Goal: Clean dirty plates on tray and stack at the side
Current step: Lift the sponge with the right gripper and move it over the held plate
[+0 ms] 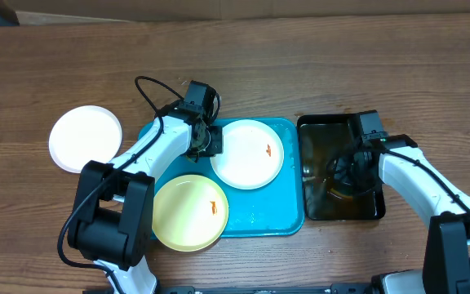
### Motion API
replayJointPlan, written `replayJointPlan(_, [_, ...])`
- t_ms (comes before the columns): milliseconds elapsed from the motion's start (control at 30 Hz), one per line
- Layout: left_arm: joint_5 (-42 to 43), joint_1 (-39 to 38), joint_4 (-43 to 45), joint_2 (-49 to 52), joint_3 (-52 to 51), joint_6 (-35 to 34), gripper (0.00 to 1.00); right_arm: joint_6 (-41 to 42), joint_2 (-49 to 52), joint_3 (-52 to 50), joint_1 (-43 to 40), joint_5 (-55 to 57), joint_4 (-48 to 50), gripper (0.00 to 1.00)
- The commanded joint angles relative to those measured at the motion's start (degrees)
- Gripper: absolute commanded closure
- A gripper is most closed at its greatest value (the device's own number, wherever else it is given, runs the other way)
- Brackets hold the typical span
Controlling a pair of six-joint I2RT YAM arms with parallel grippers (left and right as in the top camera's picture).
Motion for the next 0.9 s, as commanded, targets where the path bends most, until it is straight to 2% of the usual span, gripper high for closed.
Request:
replayJointPlan(0, [-0.4, 0.1, -0.1, 0.7, 0.9, 0.1, 0.92, -0.5, -0.5, 0.1, 0.3, 0.0, -0.1, 0.96])
replayJointPlan(67, [-0.4, 0.1, -0.1, 0.7, 0.9, 0.1, 0.96, -2.0, -0.5, 1.7, 0.3, 0.0, -1.3, 0.96])
replayJointPlan(333, [-0.4, 0.1, -0.1, 0.7, 0.9, 0.1, 0.94, -3.6, -0.5, 13.2, 0.3, 3.2, -12.6, 0.96])
replayJointPlan(400, [-0.4, 0.1, -0.1, 0.7, 0.9, 0.1, 0.90, -3.6, -0.5, 15.5, 0.3, 3.7, -15.2, 0.96])
replayJointPlan(467, [-0.4, 0.1, 0.2, 0.7, 0.9, 0.1, 0.78, -4.3, -0.5, 16.8, 0.3, 3.7, -17.1, 0.96])
replayJointPlan(533, [-0.4, 0.1, 0.5, 0.7, 0.9, 0.1, 0.70, -5.3, -0.5, 16.9, 0.6, 3.7, -18.2, 0.96])
replayJointPlan(867, [-0.3, 0.1, 0.1, 0.7, 0.9, 0.0, 0.70, -7.7, -0.5, 16.7, 0.7, 3.7, -20.0, 0.96])
